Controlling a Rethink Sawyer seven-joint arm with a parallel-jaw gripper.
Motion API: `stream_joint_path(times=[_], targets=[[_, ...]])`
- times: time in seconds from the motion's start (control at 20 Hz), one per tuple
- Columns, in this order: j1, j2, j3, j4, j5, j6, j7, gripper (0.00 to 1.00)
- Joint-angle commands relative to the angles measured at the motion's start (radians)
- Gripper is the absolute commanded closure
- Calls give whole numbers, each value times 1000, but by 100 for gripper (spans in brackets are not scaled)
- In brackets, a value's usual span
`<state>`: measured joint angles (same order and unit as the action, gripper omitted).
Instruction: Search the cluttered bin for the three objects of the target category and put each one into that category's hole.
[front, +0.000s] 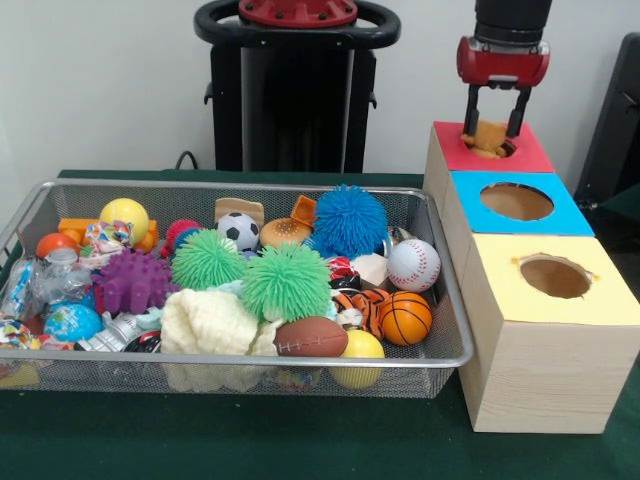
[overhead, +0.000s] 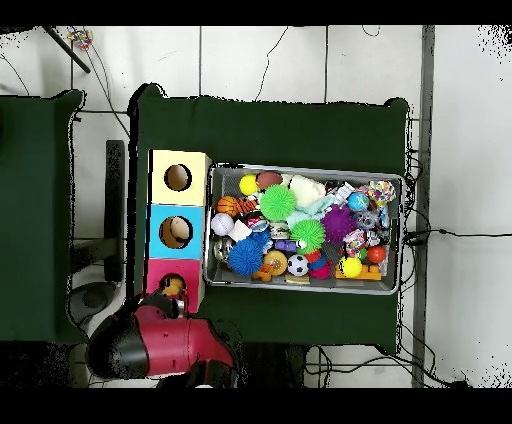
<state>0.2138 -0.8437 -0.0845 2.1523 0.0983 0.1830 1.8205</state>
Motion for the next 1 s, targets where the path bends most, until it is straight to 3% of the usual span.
stream_joint_path(times=[0.05,0.5,1.0], targets=[[6,-14,37,28,-19,-10,150,0],[-15,15,86,2,-6,-57,155,0],[21,13,55,-38,22,20,166,0]])
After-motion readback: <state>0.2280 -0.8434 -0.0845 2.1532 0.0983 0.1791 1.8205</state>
